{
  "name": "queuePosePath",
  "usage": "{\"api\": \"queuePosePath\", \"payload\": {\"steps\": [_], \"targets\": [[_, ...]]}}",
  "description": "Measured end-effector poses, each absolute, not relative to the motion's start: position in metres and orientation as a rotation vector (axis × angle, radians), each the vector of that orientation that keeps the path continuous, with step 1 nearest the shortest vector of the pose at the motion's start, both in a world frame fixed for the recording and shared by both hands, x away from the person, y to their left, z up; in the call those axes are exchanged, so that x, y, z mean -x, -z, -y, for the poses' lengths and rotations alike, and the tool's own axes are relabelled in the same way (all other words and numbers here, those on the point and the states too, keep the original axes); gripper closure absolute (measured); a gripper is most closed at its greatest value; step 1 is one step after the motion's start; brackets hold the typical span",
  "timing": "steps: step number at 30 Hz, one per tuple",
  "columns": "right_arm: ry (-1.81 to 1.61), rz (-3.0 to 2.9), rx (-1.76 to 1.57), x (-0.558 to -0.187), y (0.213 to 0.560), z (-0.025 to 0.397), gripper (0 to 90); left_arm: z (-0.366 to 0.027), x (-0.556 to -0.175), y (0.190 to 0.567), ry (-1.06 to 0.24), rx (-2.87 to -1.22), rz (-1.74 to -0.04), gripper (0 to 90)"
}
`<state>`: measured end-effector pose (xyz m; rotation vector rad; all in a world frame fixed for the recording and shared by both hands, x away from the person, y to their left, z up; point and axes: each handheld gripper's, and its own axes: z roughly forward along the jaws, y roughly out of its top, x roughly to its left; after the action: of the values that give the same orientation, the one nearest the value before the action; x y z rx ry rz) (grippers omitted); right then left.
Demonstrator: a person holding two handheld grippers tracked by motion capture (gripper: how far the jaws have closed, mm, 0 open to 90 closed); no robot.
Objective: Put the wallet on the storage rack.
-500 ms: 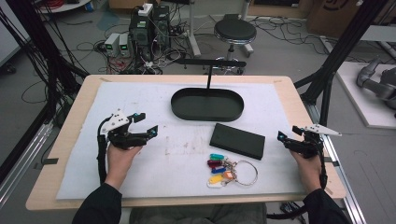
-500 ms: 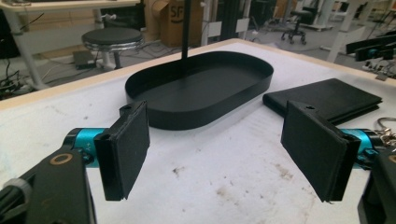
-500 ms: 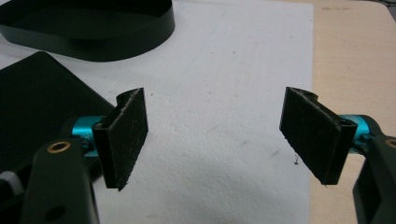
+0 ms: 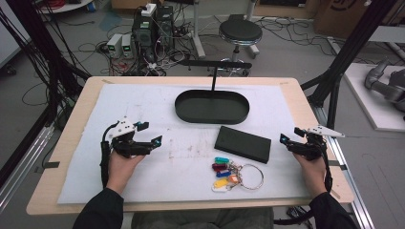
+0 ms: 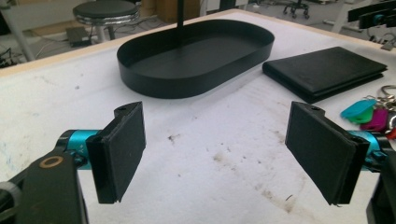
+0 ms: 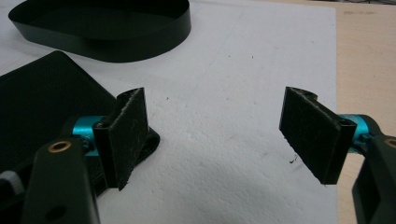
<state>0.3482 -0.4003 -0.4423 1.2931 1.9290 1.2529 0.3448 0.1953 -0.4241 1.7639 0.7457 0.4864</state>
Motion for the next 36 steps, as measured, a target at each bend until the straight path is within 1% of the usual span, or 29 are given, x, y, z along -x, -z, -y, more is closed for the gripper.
{"api": "queuePosePath", "payload": {"steps": [3, 12, 19, 36], "targets": [[-1.255, -1.928, -1.301, -0.350, 0.446, 0.403, 24.1, -0.194, -0.346, 0.425, -0.506, -1.765, -0.752, 20.3], [-1.261, -1.953, -1.323, -0.354, 0.451, 0.406, 24.1, -0.189, -0.349, 0.423, -0.487, -1.769, -0.743, 20.3], [-1.280, -1.948, -1.316, -0.352, 0.448, 0.402, 24.0, -0.186, -0.349, 0.421, -0.476, -1.805, -0.748, 21.1], [-1.385, -1.916, -1.284, -0.339, 0.435, 0.400, 24.1, -0.182, -0.347, 0.416, -0.454, -1.807, -0.727, 21.2]]}}
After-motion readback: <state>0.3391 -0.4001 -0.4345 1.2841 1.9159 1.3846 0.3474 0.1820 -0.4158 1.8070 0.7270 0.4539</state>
